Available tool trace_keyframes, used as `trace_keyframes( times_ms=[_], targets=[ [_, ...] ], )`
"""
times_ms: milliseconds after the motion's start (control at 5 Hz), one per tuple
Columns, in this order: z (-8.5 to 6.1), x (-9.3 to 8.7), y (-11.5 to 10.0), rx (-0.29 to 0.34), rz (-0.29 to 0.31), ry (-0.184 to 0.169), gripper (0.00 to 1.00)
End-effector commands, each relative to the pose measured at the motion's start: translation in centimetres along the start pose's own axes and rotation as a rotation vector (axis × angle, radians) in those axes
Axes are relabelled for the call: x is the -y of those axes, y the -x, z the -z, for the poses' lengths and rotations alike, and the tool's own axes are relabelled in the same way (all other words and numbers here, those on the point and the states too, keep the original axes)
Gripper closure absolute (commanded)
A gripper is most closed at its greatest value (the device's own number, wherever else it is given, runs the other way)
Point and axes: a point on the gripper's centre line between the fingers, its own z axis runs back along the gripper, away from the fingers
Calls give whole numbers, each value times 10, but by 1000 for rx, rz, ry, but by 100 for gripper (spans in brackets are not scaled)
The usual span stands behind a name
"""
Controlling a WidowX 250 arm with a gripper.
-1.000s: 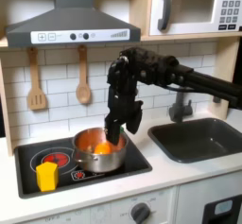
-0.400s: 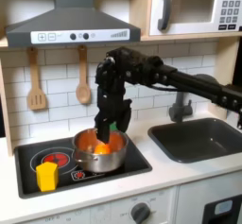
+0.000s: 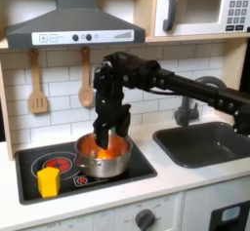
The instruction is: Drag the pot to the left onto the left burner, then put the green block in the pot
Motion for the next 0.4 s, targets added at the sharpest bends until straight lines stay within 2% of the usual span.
trace_keyframes(
  times_ms=[0,200],
  targets=[
    [8,-2,-2,-33,-7,-40,0],
    [12,0,-2,-39,-1,-48,0]
  ],
)
